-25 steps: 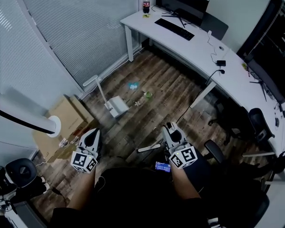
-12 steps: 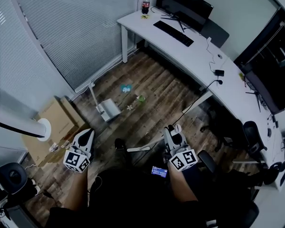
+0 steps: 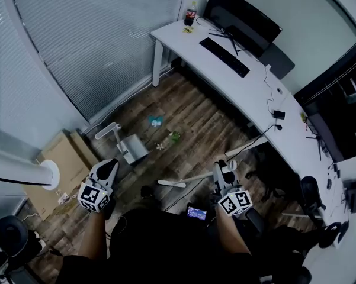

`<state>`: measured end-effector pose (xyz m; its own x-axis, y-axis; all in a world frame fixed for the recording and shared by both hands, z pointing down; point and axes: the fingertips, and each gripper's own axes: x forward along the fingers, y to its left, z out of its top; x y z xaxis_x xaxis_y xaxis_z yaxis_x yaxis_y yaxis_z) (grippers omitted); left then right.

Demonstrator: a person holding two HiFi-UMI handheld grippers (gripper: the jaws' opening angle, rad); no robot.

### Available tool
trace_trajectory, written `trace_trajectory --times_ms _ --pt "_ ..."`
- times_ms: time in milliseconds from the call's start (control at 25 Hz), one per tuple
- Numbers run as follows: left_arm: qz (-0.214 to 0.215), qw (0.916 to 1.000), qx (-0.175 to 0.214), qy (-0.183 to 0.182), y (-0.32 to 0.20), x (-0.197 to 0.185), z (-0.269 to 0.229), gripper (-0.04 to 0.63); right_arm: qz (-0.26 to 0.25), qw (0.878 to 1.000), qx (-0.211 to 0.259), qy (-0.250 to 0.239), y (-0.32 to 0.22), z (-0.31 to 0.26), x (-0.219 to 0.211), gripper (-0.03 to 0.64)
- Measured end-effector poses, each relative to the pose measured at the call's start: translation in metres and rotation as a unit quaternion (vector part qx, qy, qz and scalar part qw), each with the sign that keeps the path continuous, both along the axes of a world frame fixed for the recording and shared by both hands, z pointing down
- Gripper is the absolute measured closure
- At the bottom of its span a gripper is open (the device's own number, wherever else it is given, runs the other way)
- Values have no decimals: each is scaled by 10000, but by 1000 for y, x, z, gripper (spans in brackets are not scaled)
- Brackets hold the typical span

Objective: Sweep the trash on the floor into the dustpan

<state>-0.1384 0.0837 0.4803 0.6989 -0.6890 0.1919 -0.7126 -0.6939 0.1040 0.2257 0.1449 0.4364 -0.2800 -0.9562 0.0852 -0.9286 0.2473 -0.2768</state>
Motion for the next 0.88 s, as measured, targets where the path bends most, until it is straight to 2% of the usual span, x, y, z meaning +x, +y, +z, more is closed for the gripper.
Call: trace_trajectory --times_ms 280,480,600,720,880 --pt "245 9954 -117 -914 -70 -25 20 504 314 9994 47 107 -62 -10 12 529" --pt "382 9816 -528 -1796 -104 -45 45 465 637 9979 115 -92 -103 -12 30 529" --pt "533 9663 -843 -2371 -125 -53 67 442 726 9971 163 -131 -133 -13 42 529" --pt "717 9473 -1249 -2861 -143 -60 95 419 709 9972 170 -149 -166 -13 50 529" --pt "1083 9102 -1829 -3554 -159 -65 142 403 499 9986 8 -154 -210 0 54 529"
